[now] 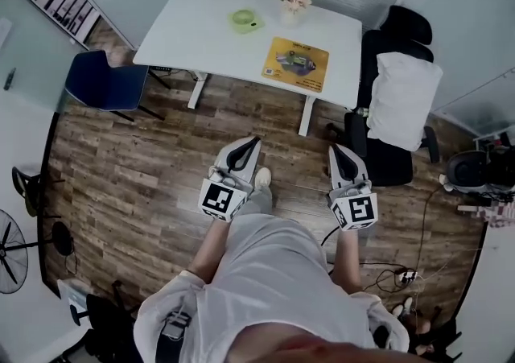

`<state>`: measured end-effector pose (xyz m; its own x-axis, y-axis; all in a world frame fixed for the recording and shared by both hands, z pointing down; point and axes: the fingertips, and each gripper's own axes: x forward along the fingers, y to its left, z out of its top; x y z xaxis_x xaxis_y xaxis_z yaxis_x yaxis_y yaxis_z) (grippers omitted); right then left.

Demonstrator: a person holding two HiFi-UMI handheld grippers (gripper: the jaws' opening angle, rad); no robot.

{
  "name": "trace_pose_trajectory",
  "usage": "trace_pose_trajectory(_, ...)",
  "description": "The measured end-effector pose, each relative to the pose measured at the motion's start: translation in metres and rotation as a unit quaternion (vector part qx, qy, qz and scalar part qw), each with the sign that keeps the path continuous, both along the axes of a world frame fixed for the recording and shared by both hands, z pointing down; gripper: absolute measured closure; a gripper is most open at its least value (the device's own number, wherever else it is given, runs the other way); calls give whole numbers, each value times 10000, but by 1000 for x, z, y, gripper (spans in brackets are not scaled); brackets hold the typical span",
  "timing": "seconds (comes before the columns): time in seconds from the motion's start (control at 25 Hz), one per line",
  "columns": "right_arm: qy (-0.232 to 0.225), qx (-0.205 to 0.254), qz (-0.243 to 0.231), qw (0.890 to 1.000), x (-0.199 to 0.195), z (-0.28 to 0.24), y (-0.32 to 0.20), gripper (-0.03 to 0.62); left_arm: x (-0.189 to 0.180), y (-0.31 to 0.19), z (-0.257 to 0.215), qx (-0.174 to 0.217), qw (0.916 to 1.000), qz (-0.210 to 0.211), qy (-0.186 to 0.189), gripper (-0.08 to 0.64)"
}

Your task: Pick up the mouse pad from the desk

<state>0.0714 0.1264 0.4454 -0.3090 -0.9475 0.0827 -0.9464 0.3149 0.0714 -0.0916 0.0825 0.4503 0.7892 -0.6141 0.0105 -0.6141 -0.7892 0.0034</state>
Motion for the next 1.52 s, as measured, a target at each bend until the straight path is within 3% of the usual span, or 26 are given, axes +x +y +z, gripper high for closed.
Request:
trace_pose_trajectory(0.24,164,-239,-117,9995,-1,2,-90,592,19,-98,1,-105,9996,207,138,565)
trace_pose_trajectory(0.56,-80,-430,73,9990,12,13,-165,592,35,-180,-9,-16,9988,454,186,566)
trace_pose_trajectory(0.68,-123,-502,163,9985,21,16,-186,592,35,-205,-16,51,9989,351,302,566)
trace_pose_trajectory(1.08,-336,-545,494,9967,74,39,-270,592,57,-297,18,-139,9998,86,-131,566)
trace_pose_trajectory(1.28,-241,-585,562,9964,113,56,-331,592,84,-359,34,-163,9988,-183,-419,565)
trace_pose_trajectory(1.52,-189,-959,575,9935,162,95,-406,592,123,-432,57,-309,9969,-466,-552,565)
